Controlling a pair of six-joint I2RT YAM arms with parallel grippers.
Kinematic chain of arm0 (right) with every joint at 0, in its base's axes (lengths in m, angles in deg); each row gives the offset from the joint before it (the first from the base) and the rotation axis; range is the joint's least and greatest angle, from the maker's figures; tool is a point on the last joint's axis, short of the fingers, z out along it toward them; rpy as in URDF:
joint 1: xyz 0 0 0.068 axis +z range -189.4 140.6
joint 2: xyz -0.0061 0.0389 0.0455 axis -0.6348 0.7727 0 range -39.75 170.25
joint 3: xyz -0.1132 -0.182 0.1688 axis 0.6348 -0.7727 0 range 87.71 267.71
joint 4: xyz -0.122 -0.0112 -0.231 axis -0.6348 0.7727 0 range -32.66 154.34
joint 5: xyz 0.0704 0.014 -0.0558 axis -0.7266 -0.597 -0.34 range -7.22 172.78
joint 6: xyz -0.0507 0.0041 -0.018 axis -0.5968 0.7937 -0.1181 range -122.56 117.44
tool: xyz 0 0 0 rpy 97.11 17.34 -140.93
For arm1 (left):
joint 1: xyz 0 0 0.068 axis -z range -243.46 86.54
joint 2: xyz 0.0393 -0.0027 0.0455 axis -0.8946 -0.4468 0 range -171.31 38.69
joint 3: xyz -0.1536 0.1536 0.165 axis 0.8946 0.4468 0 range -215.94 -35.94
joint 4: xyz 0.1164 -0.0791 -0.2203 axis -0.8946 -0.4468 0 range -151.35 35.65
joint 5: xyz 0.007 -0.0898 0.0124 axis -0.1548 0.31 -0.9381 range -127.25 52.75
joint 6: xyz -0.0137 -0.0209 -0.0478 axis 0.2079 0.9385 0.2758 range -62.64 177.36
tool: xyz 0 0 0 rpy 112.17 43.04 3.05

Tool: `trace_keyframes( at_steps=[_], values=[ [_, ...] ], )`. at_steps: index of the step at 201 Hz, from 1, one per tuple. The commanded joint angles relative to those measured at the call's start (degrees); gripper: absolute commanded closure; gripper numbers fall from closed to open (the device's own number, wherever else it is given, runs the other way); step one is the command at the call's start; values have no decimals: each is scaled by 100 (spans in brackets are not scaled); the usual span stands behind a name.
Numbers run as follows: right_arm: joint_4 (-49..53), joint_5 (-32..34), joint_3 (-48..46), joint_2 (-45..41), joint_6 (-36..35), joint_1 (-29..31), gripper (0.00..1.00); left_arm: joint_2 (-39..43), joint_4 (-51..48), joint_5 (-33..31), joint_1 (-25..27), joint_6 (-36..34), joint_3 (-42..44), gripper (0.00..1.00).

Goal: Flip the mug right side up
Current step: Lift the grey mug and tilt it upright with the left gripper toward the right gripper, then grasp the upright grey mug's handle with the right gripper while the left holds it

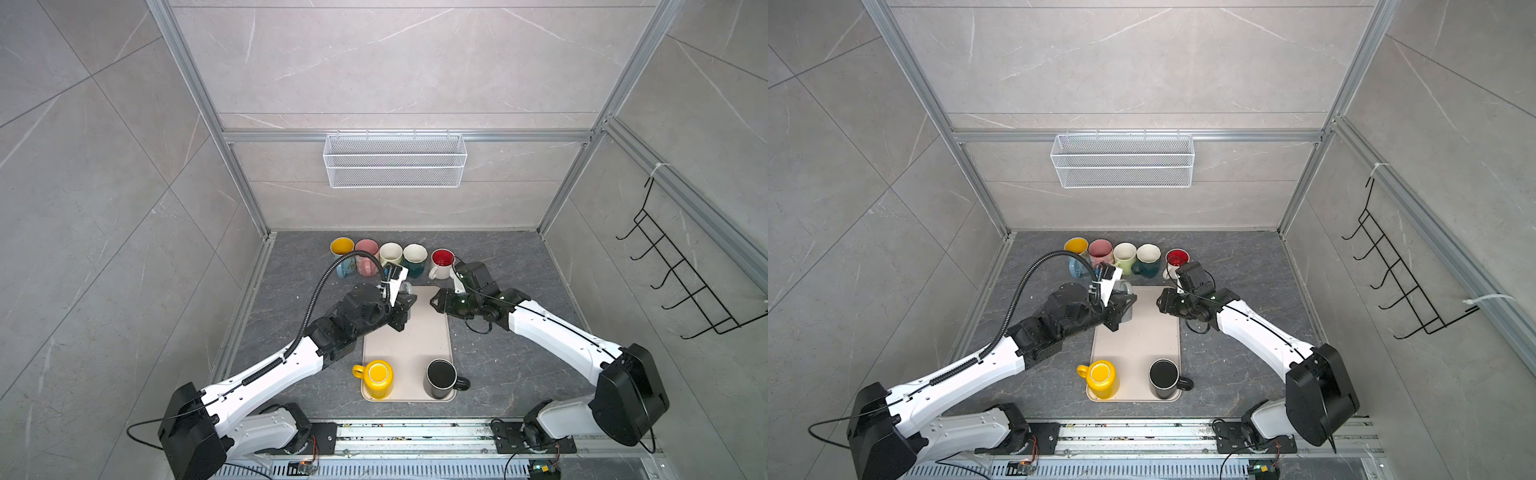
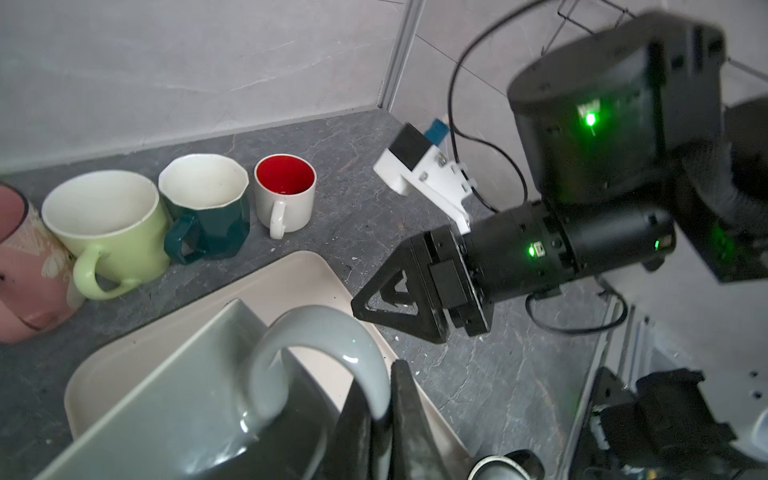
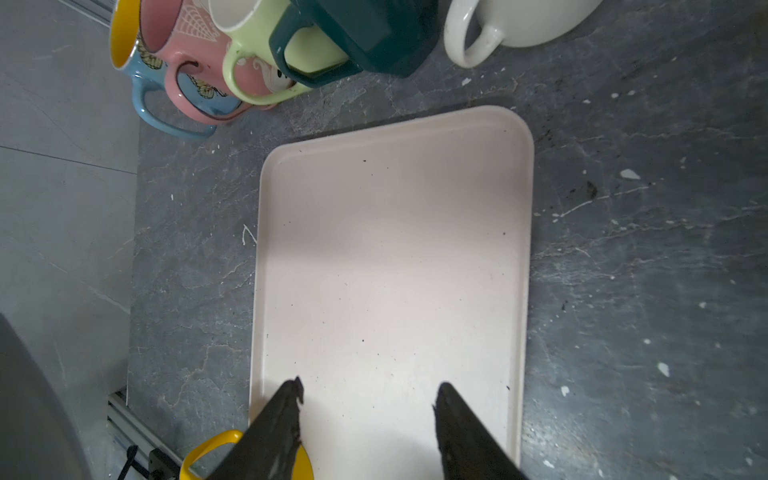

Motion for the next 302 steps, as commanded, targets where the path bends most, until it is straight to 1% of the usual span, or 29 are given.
trace_keyframes(
  at_steps=[1, 29, 55, 83, 108, 111, 118, 145, 166, 212, 241, 265, 302],
  values=[
    [324, 142, 239, -299, -267, 42, 51, 159, 790, -1041, 84, -1335, -84, 100],
    [382, 107, 329, -515, -375, 37, 56, 166, 1471, -1767, 405, -2063, 278, 100],
    [307, -202, 473, -645, -594, 38, 56, 92, 2058, -2076, 672, -2817, 532, 100],
    [319, -562, 743, -709, -949, 38, 52, -100, 2743, -2473, 986, -3724, 751, 100],
    [558, -828, 1085, -695, -1276, 38, 48, -280, 3280, -2644, 1163, -4397, 900, 100],
    [580, -844, 1114, -694, -1309, 33, 47, -309, 3334, -2795, 1178, -4478, 912, 100],
    [612, -913, 1194, -693, -1385, 34, 46, -372, 3487, -2894, 1217, -4662, 938, 100],
    [702, -1125, 1362, -692, -1588, 28, 45, -664, 3994, -3238, 1395, -5439, 985, 100],
    [697, -1383, 1443, -690, -1741, 28, 45, -870, 4349, -3412, 1473, -5877, 1009, 100],
    [747, -1880, 1492, -729, -2148, 28, 48, -983, 4550, -3449, 1529, -6220, 1038, 100],
    [864, -2136, 1538, -670, -2326, 28, 54, -1038, 4644, -3503, 1546, -6472, 1044, 100],
    [885, -2362, 1540, -685, -2433, 28, 56, -1121, 4750, -3574, 1552, -6634, 1055, 100],
    [1042, -2473, 1545, -784, -2626, 37, 57, -1145, 4831, -3620, 1553, -6664, 1081, 100]
  ],
)
